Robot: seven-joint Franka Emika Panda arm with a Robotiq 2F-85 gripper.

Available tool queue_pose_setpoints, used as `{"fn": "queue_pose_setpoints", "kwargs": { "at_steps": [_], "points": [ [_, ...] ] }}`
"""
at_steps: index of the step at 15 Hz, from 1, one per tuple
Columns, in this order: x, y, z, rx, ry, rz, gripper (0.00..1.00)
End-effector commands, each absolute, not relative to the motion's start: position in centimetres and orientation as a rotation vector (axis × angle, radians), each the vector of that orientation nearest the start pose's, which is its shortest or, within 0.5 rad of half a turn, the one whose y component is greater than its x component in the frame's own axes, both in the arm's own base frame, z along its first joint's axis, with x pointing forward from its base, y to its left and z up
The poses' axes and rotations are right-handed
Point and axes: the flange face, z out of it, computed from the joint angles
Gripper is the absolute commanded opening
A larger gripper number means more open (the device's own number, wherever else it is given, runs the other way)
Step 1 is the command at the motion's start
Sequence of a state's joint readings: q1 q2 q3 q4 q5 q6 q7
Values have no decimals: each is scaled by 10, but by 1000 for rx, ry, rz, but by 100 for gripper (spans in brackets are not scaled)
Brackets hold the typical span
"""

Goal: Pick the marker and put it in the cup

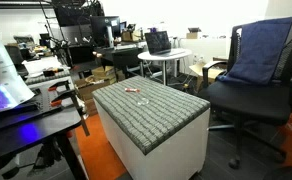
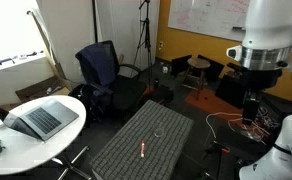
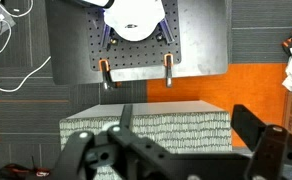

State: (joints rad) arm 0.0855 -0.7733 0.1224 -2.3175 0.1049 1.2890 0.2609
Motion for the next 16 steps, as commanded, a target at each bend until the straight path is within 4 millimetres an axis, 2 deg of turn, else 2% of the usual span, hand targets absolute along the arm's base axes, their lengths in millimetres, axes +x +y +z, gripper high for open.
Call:
{"fn": "queue_pose_setpoints", "kwargs": {
  "at_steps": [1,8,16],
  "points": [
    [269,82,582,-3150,130,409,100],
    [272,82,581,-3159,115,393,100],
    [308,75,570,-3193,155,166,100]
  ]
}}
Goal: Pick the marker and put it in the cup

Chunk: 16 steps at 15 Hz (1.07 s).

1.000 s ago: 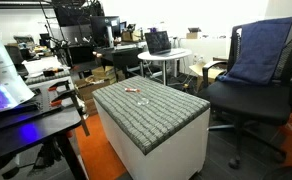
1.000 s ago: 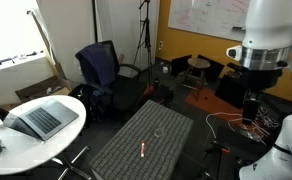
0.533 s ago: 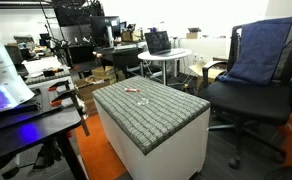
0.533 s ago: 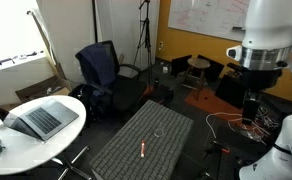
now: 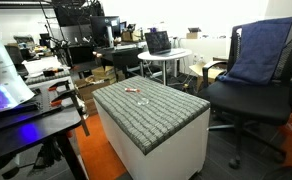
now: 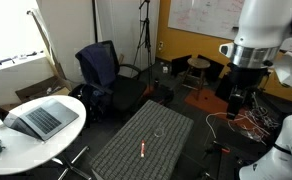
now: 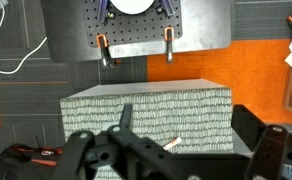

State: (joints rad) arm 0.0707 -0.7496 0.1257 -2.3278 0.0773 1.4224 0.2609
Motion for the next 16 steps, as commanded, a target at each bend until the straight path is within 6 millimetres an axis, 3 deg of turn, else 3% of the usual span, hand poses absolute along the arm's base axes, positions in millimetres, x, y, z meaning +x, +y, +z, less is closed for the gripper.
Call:
{"fn": "queue_pose_setpoints", "kwargs": {
  "at_steps": [1,8,16],
  "points": [
    [315,76,568,-3190,155,126,100],
    [361,91,536,-3135,190,-169,100],
    [411,116,503,-2978,322,-368,100]
  ]
}}
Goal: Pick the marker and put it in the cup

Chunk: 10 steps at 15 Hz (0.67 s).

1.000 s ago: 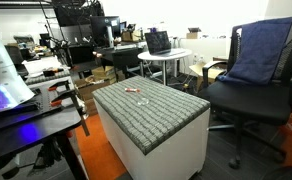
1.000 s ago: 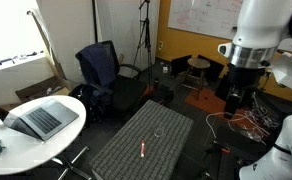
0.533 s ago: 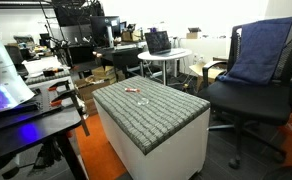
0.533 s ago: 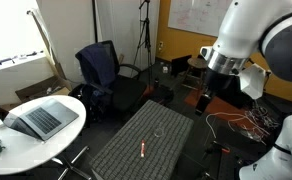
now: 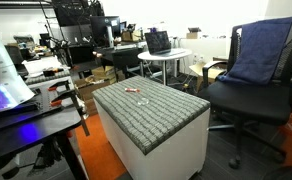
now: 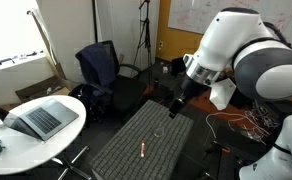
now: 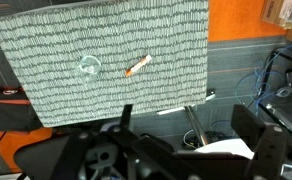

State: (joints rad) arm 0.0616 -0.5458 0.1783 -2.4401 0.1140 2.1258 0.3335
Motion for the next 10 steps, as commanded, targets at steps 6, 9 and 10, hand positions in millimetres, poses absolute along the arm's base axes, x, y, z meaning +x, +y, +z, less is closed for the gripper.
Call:
{"fn": "queue_pose_setpoints", "kwargs": {
  "at_steps": [6,9,10],
  "points": [
    [455,123,473,-2837,635,-468,100],
    [477,125,453,-2788,746,-497,100],
    [483,125,447,-2775,774,-499,100]
  ]
}}
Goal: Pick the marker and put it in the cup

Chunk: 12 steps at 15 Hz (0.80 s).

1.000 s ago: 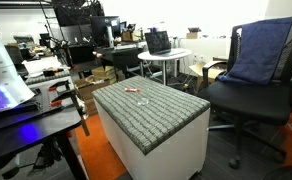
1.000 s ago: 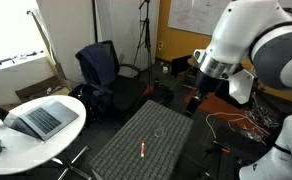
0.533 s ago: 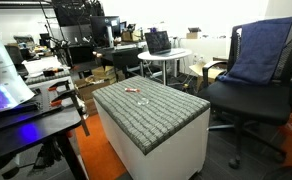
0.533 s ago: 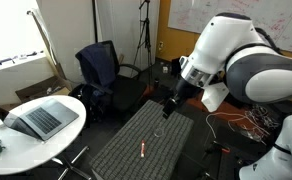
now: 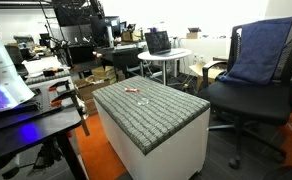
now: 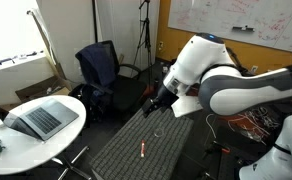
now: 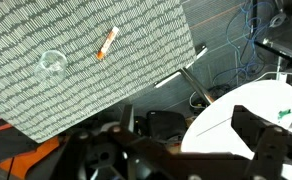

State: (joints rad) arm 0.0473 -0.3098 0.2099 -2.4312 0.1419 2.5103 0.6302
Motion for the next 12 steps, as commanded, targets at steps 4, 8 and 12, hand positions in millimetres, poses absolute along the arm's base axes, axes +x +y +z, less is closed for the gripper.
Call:
{"fn": "queue_pose_setpoints", "kwargs": {
  "at_steps": [4,8,12],
  "points": [
    [504,123,419,-2735,865,-493,100],
    [517,119,393,-2719,878,-529,100],
    [526,105,367,-2725,903,-539,100]
  ]
}}
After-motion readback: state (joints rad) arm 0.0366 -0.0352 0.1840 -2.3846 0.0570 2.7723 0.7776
